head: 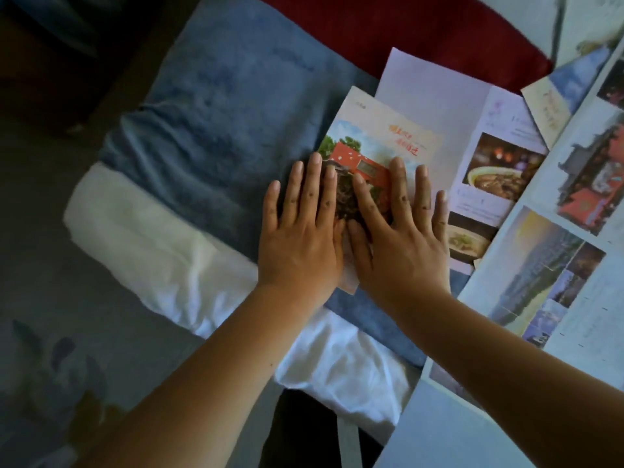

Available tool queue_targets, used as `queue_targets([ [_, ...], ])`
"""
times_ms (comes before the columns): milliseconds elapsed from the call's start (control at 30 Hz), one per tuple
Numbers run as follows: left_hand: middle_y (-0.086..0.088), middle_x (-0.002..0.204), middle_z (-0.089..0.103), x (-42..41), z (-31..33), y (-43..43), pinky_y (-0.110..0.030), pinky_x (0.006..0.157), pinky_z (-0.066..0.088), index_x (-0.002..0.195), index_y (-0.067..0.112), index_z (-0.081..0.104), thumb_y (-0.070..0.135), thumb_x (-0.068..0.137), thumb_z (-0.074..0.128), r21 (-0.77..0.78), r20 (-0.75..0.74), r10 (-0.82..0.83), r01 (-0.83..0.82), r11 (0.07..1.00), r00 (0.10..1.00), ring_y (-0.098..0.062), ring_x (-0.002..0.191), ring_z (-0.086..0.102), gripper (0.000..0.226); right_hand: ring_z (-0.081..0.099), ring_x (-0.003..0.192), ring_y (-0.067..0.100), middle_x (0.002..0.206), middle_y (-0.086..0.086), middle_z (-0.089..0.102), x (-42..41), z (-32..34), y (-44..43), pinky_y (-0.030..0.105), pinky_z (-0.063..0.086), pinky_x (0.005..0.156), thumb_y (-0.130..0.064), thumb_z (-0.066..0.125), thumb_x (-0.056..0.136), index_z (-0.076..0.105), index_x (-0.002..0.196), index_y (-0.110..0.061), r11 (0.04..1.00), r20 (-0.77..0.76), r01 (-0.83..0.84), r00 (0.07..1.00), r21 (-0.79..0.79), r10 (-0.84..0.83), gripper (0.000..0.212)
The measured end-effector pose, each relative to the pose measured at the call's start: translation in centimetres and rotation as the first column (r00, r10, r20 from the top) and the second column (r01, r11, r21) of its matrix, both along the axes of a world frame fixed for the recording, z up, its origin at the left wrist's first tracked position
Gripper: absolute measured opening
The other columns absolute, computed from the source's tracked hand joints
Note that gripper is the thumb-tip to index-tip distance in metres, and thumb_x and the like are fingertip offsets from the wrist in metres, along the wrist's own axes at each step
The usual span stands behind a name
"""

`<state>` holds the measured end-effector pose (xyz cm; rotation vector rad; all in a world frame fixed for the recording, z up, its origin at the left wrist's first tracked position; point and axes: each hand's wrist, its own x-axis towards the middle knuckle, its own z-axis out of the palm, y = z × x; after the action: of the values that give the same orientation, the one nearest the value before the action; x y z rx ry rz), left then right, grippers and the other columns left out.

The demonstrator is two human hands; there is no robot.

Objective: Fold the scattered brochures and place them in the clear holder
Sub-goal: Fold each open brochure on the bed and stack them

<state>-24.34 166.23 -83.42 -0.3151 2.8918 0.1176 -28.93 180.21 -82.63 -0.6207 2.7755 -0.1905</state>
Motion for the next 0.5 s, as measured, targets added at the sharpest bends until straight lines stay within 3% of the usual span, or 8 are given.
queue_targets([
  [133, -0.005, 0.171, -0.014, -0.8, 0.0, -4.9, -0.054, 0.126, -0.003, 0.163, 0.019, -0.009, 0.042, 0.108, 0.021, -0.026, 0.027, 0.035, -0.034, 0.999, 0.999, -0.025, 0.157, -0.011, 0.066, -0.004, 0.160, 0.031, 0.173, 0.012, 0.001, -1.0, -0.4, -4.7, 0.043, -0.006, 0.128, -0.055, 0.027, 0.108, 0.017, 0.164, -0.037, 0.996, 0.006, -0.030, 1.000, -0.081, 0.031, 0.060],
  [500, -0.002, 0.171, -0.012, -3.6, -0.8, -15.3, -0.054, 0.126, 0.003, 0.163, 0.027, -0.005, 0.049, 0.104, 0.013, -0.026, -0.035, 0.092, -0.093, 0.995, 0.995, -0.028, 0.158, -0.008, 0.065, -0.001, 0.160, 0.032, 0.171, 0.019, 0.005, -5.3, -0.6, -15.2, 0.043, -0.012, 0.126, -0.064, 0.018, 0.106, 0.012, 0.165, -0.038, 0.988, -0.004, -0.152, 0.988, 0.024, 0.152, 0.065],
])
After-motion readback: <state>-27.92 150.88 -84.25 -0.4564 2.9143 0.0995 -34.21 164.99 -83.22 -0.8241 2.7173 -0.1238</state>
